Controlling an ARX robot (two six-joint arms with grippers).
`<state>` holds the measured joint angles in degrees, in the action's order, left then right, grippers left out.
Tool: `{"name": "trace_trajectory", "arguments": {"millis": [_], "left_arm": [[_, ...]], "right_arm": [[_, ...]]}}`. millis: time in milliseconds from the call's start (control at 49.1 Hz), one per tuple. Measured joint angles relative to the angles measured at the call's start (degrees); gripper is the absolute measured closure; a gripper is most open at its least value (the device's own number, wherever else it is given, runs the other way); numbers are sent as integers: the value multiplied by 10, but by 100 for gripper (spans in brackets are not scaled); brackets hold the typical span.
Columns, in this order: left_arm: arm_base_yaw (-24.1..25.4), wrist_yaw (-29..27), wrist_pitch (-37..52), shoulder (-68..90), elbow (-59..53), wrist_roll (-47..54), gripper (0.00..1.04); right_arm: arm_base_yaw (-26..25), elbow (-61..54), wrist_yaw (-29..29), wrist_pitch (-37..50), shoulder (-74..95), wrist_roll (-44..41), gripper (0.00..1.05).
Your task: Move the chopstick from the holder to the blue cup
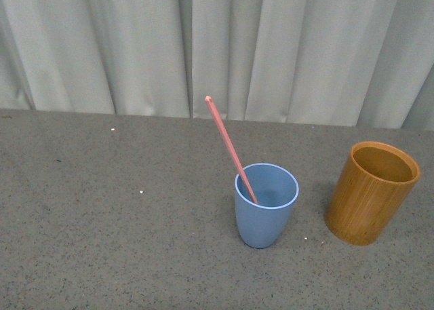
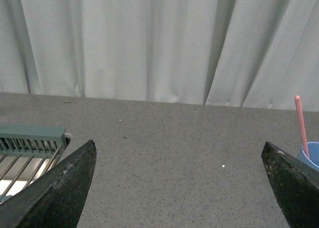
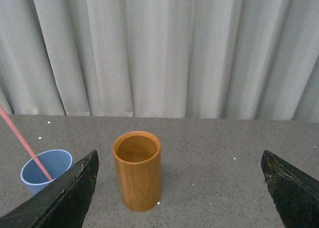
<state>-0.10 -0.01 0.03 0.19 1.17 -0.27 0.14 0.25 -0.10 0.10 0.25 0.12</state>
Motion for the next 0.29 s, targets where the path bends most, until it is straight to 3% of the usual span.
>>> {"name": "trace_trajectory", "arguments": {"millis": [285], "left_arm": [[0,0,0,0,0,0,7]], "right_arm": [[0,0,0,0,0,0,10]]}}
